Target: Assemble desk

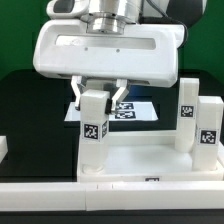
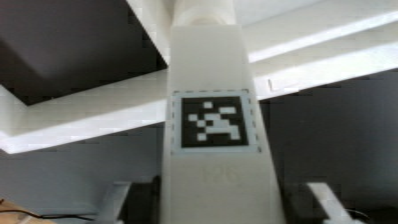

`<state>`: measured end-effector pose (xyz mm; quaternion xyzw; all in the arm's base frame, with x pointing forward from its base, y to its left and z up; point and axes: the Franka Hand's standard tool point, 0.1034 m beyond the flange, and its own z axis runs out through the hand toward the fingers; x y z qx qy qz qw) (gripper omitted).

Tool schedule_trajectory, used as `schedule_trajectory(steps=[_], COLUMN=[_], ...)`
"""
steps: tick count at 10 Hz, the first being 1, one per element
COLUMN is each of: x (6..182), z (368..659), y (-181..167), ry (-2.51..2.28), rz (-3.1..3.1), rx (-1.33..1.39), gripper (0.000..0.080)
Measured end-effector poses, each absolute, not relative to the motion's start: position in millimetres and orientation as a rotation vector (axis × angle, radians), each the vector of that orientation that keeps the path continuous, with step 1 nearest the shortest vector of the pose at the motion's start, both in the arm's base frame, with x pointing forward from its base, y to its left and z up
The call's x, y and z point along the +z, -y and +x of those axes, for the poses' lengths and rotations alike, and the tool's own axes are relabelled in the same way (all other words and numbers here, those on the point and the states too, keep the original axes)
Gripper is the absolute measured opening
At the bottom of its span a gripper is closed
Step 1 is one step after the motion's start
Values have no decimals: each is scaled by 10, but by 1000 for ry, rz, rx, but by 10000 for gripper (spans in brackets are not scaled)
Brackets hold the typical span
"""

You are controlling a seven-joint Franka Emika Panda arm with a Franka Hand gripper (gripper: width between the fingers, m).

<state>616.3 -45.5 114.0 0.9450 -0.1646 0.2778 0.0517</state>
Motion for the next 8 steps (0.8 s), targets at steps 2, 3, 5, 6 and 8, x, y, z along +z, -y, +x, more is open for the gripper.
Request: schedule_trajectory(steps=[2,3,5,6,8], x=[1141,1141,1140,1139,1139], z=[6165,6165,6164,6164,6164], y=[454,454,454,454,454], ry=[498,498,497,497,497], rz=[2874,2874,2874,2874,2874], rx=[848,848,847,847,847], gripper=[284,297,501,501,641])
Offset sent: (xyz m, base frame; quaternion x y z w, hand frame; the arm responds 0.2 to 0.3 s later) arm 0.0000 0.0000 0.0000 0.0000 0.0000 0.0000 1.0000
